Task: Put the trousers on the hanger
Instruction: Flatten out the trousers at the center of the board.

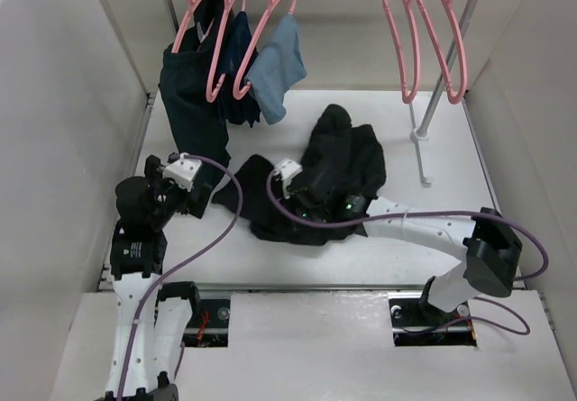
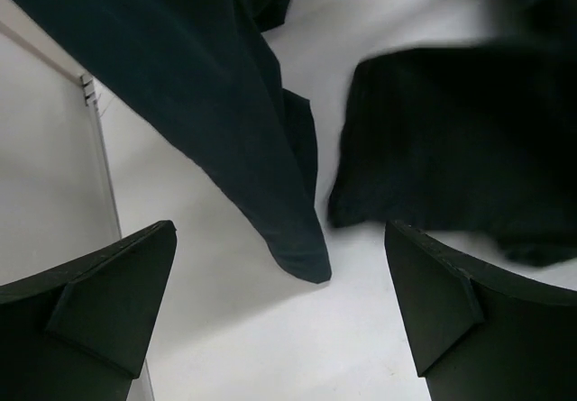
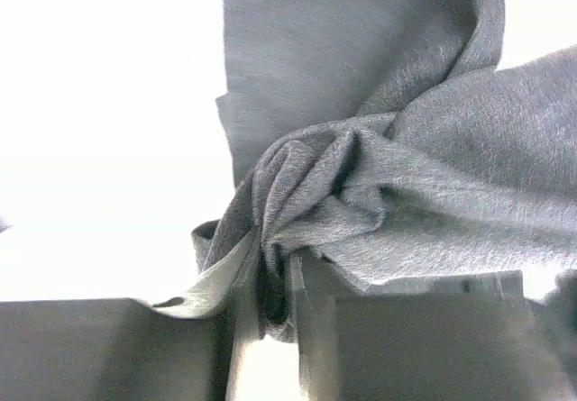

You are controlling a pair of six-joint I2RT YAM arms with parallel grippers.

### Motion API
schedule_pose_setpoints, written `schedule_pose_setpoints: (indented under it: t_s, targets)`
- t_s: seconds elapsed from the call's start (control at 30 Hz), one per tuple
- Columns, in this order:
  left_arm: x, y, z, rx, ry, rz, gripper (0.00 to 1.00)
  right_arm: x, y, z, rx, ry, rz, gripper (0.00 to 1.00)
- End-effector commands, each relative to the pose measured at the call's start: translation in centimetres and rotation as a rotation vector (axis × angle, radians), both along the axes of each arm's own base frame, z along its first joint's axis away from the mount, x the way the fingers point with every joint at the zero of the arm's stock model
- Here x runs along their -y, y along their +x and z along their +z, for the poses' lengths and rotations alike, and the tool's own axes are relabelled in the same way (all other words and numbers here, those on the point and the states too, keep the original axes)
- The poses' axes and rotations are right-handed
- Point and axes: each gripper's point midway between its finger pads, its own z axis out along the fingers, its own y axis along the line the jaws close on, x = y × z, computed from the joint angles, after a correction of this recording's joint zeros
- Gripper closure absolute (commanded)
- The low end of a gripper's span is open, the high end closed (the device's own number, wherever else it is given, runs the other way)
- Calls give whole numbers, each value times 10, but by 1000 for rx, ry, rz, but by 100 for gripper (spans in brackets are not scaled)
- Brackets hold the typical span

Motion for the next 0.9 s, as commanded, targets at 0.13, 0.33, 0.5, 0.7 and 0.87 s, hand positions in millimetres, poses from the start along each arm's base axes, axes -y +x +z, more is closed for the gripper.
schedule_pose_setpoints:
  t_s: [0.13,0.33,0.5,0.7,0.87]
  targets:
    - [16,3,7,8,-4,-98,0,-57,-36,64,108,173,242,6]
    - [18,-11,-51,-182,178,-229,4,38,35,65,91,252,-237,0]
    - [12,-18,-87,-337,330,-336,8,122,80,27,-58,225,-588,0]
    - [39,-28,-88,-387,339,-528,9,182,111,-20,-142,72,-800,0]
    - [81,-41,-81,-387,262,-742,2,200,133,-75,-260,45,-832,7]
